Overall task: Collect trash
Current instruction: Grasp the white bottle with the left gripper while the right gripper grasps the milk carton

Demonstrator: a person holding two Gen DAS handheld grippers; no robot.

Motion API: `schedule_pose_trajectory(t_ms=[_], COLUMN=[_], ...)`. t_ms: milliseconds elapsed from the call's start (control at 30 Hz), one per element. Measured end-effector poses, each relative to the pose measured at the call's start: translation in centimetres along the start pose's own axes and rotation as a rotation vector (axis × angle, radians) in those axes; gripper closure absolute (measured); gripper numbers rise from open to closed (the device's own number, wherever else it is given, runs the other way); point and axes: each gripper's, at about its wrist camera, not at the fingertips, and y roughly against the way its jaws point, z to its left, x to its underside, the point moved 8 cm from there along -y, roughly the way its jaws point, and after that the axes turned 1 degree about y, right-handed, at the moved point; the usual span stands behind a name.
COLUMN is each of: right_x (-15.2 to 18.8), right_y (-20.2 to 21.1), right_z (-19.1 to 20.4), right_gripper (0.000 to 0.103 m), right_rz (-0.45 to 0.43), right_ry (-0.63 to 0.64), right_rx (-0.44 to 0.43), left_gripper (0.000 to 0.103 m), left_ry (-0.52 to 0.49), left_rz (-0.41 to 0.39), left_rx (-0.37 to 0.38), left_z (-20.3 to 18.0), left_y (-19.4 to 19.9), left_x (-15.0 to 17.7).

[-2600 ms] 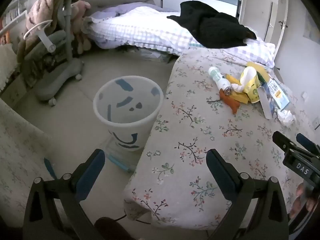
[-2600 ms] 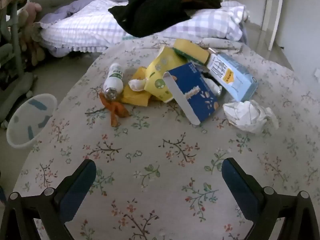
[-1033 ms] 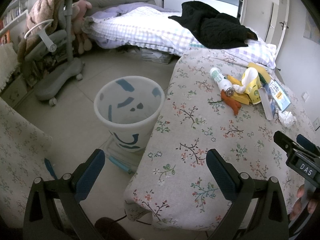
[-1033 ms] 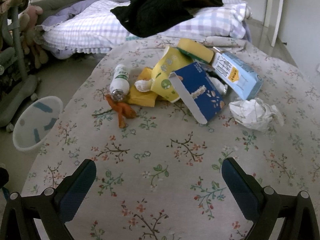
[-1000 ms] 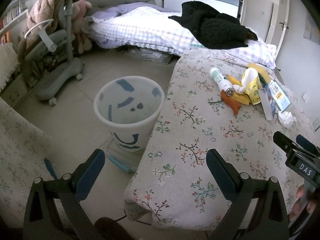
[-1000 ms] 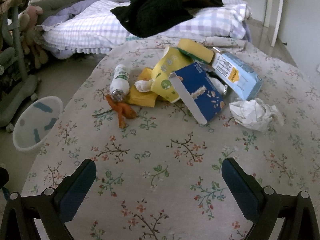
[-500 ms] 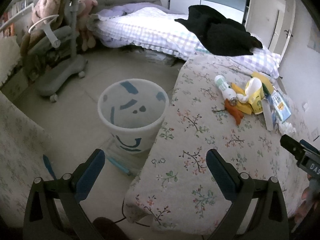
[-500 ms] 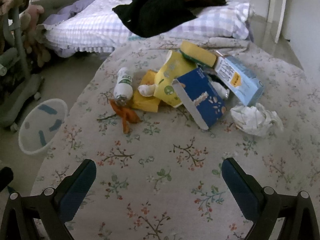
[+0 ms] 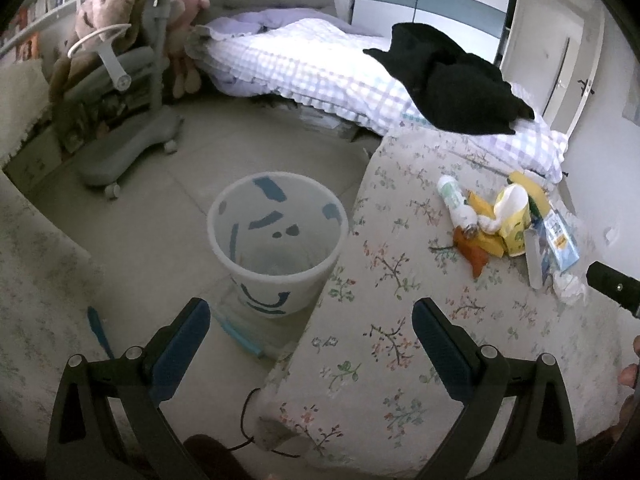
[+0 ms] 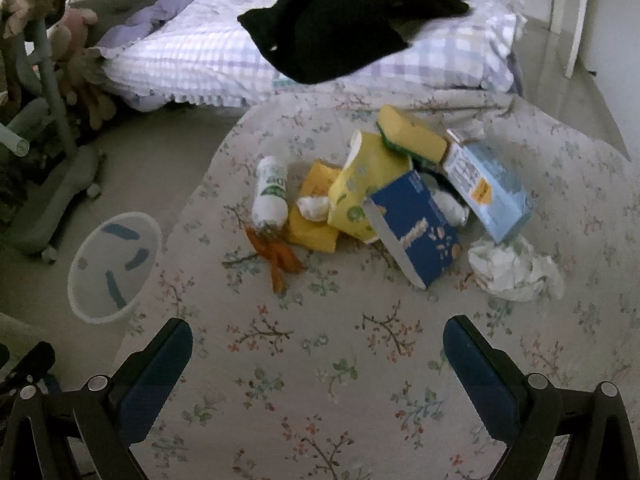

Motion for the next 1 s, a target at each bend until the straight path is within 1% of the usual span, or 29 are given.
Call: schedule_pose_trajectory(t_ms=[200, 433, 500, 600, 633, 667, 733, 833, 867, 900, 1000], right_x=[-2.6, -6.7, -7.8, -9.0, -9.2, -9.2, -9.1, -8.7, -8.7, -9.0, -9.6], right_y=[1.1, 1.5, 1.3, 0.7, 0.4, 0.0, -1.2, -3.9, -4.4, -5.5, -7.2], right_z=[0.0, -1.0, -1.7, -3.2, -3.7, -4.4, -5.9, -8.5, -8.9, -9.6, -10.6], right_gripper=[0.000, 0.000, 0.000, 0.000, 0.000, 0.000, 0.000, 0.000, 0.000, 0.000, 0.000], right_rz=[-0.033, -0.077, -0.078, -0.077, -0.076, -0.071, -0.052, 0.023, 0.039, 0.067, 0.095], right_ry=[0.010, 0.001, 0.001, -0.021, -0.031, -0.048, -0.088, -0.150, -0.161, -0.176, -0.208], right_rx=[0.005, 0.024, 0.037, 0.055, 0.056, 0.050, 0.040, 0.030, 0.028, 0.024, -0.003], left_gripper=[0.001, 0.001, 0.001, 0.001, 0.001, 0.001, 0.001, 0.002, 0.004, 0.005, 0.008], left_ry=[-0.005, -0.043, -0.070, -0.090, -0.101, -0.100, -0.071, -0.020, -0.006, 0.005, 0.049], left_rz=[0.003, -0.018, 0.012, 0.087, 0.120, 0.137, 0.178, 0.255, 0.275, 0.288, 0.326], left_rx=[0.012, 0.047, 0.060, 0.100, 0.113, 0.118, 0.147, 0.179, 0.196, 0.218, 0.302], left_z=[-0.8, -2.6, -3.3, -4.2, -4.5, -4.6, -4.8, -5.2, -5.7, -6.2, -8.5], left_y=[0.2, 1.0, 0.5, -1.3, -2.3, -2.9, -4.6, -7.2, -8.0, -8.6, -10.8], left_x=[-1.4, -5.2, -6.1, -6.8, -6.8, -6.7, -6.3, -5.6, -5.6, -5.7, -6.1])
